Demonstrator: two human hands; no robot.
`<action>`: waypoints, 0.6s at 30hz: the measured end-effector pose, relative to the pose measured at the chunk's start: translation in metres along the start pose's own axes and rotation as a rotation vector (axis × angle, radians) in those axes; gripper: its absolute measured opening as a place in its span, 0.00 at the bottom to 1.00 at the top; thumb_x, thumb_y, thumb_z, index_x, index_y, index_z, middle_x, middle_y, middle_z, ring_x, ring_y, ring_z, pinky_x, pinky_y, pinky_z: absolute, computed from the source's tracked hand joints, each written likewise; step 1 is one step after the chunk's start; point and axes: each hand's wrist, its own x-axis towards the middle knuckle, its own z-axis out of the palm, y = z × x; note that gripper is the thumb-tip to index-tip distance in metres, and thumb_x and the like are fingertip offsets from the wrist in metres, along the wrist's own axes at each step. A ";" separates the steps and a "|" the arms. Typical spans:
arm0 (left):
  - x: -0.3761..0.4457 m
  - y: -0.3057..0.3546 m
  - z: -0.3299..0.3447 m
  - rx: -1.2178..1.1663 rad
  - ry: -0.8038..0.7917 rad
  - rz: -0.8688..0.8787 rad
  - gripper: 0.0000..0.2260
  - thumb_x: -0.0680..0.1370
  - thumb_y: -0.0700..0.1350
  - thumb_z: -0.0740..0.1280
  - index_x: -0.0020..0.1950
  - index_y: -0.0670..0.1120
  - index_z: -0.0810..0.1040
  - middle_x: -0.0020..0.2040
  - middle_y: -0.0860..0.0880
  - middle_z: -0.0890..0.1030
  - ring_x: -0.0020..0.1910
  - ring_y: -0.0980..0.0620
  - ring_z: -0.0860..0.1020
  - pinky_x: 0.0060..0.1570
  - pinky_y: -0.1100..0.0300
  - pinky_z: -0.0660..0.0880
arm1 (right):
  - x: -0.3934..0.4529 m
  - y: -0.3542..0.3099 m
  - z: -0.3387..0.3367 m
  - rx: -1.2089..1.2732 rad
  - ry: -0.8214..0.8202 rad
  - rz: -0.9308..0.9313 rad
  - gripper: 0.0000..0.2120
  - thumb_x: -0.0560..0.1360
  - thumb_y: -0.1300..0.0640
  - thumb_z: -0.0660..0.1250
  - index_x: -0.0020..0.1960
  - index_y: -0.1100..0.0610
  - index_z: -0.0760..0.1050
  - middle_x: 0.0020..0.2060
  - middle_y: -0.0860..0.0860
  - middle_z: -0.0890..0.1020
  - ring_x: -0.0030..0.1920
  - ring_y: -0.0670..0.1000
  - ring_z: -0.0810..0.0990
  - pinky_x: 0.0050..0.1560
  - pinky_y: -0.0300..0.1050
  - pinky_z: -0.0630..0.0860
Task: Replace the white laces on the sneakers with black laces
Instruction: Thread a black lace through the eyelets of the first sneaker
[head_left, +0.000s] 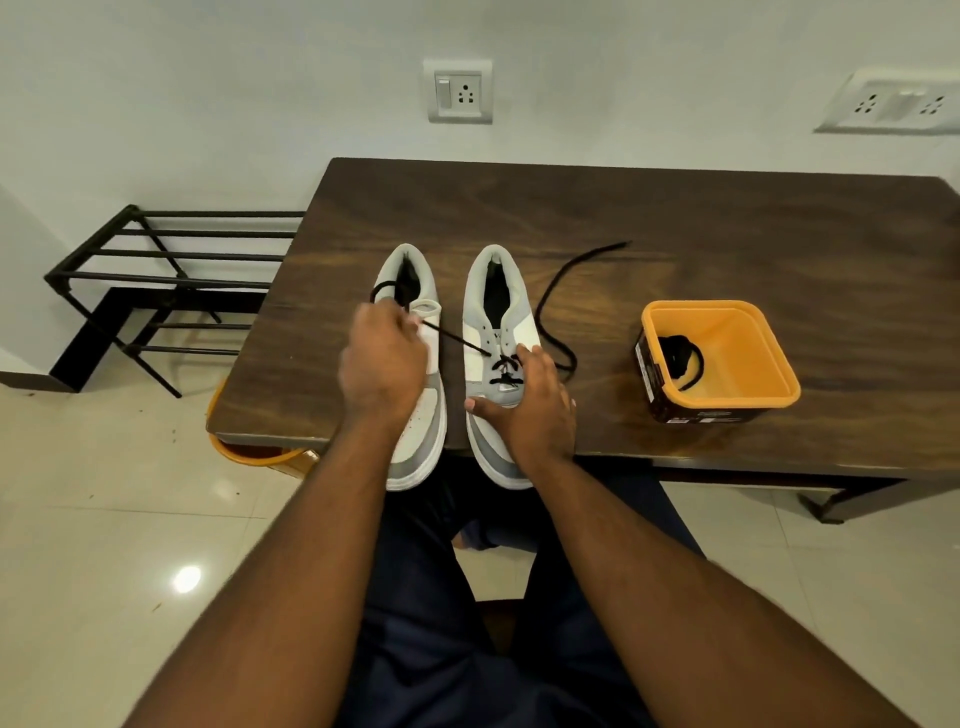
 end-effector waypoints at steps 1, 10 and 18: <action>0.000 -0.004 -0.006 0.002 0.046 -0.020 0.08 0.82 0.47 0.62 0.50 0.44 0.77 0.48 0.48 0.73 0.42 0.50 0.72 0.42 0.54 0.68 | 0.000 0.001 0.001 0.011 -0.004 -0.008 0.46 0.64 0.34 0.73 0.75 0.48 0.60 0.77 0.48 0.59 0.75 0.53 0.60 0.72 0.61 0.59; -0.017 0.013 0.017 0.018 -0.227 0.164 0.20 0.81 0.49 0.64 0.72 0.51 0.68 0.69 0.49 0.70 0.59 0.47 0.77 0.47 0.56 0.69 | 0.004 0.004 0.006 0.033 -0.026 -0.014 0.46 0.65 0.36 0.74 0.76 0.49 0.58 0.77 0.48 0.58 0.76 0.52 0.58 0.71 0.50 0.60; -0.008 0.014 0.041 0.164 -0.394 0.180 0.08 0.80 0.45 0.63 0.47 0.48 0.81 0.43 0.50 0.81 0.39 0.48 0.80 0.42 0.54 0.76 | 0.004 0.006 0.006 0.084 -0.007 -0.020 0.45 0.65 0.39 0.76 0.76 0.50 0.60 0.76 0.49 0.60 0.75 0.52 0.60 0.70 0.49 0.62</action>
